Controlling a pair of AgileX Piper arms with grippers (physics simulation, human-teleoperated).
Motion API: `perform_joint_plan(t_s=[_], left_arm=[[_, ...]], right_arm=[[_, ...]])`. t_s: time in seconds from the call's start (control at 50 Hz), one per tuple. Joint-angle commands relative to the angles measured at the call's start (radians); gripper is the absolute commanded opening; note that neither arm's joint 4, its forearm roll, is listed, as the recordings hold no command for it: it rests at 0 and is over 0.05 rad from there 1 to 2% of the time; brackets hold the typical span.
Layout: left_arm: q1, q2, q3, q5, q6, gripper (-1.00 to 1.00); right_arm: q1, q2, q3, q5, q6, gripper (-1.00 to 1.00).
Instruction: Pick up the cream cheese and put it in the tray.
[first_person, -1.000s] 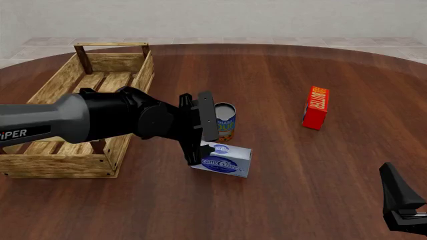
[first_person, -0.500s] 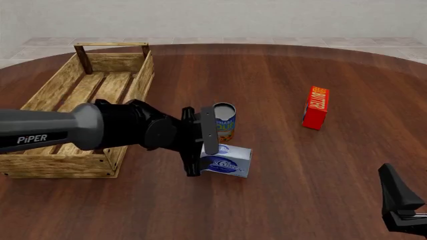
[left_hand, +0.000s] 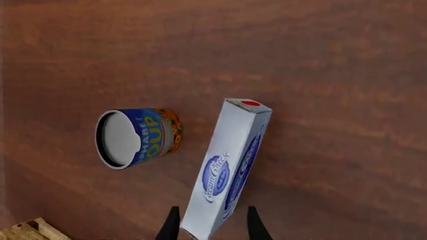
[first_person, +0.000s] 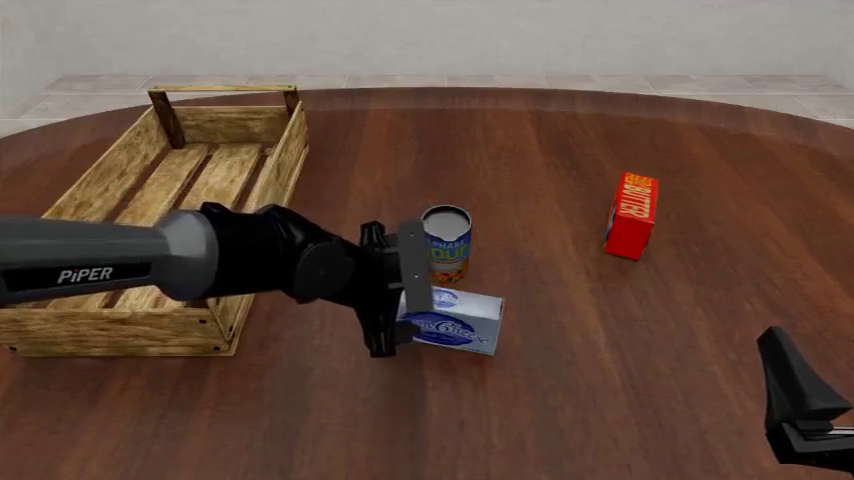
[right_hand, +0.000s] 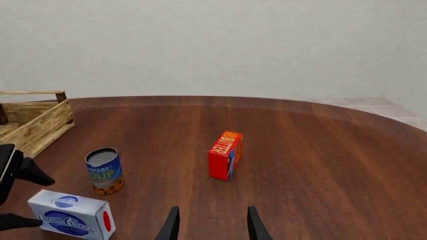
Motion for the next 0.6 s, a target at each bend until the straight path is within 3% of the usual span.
perform_joint_plan(t_s=[0.02, 0.6], left_arm=[[0.030, 0.011, -0.030, 0.023, 0.020, 1.00], [0.046, 0.042, -0.048, 0.035, 0.025, 1.00]], right_arm=[[0.000, 0.002, -0.003, 0.001, 0.001, 1.00], [-0.001, 0.016, 0.006, -0.019, 0.003, 1.00]])
